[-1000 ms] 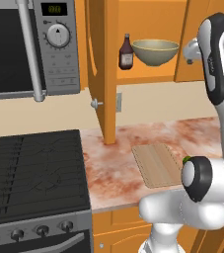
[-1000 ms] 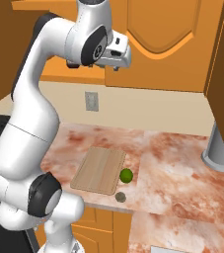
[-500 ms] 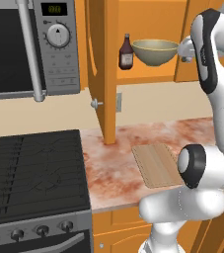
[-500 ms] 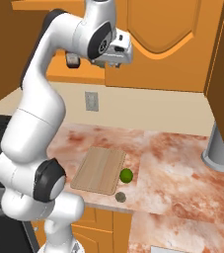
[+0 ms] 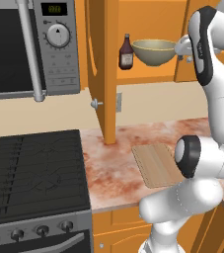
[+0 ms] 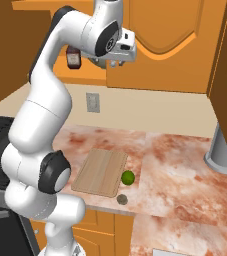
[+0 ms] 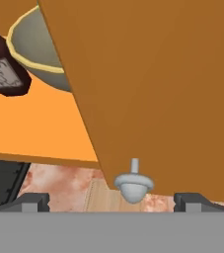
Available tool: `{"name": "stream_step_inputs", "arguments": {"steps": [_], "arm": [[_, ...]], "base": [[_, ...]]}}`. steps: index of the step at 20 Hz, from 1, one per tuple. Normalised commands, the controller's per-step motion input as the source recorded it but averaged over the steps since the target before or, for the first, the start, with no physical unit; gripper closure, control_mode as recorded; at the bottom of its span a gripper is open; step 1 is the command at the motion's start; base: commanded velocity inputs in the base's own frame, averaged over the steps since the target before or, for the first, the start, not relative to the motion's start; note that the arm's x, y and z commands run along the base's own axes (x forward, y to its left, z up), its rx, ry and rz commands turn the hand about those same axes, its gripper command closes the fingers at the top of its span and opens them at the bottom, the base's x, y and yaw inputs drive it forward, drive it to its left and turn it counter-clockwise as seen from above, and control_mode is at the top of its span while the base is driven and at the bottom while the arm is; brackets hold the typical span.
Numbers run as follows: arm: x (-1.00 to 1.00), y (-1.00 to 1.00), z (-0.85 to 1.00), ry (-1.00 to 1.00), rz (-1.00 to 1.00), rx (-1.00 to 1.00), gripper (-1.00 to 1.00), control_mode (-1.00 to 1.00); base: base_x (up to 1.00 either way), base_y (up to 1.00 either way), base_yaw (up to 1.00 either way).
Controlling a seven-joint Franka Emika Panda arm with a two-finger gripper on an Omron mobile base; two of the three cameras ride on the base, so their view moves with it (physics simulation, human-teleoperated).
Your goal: Open the cabinet. Place the bowl and condiment on the counter. Then place the lime and garlic on the cutting board.
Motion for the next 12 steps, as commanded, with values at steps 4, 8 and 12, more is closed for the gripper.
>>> {"name": "stream_step_inputs", "arguments": {"steps": [4, 8, 12], "arm": [[0.23, -0.02, -0.06, 0.01, 0.07, 0.00, -1.00, -1.00], [0.21, -0.09, -0.09, 0.00, 0.08, 0.00, -1.00, -1.00], [0.17, -0.13, -0.06, 0.00, 0.08, 0.00, -1.00, -1.00]], "base": [[0.00, 0.00, 0.00], [0.00, 0.00, 0.00], [0.00, 0.00, 0.00]]}}
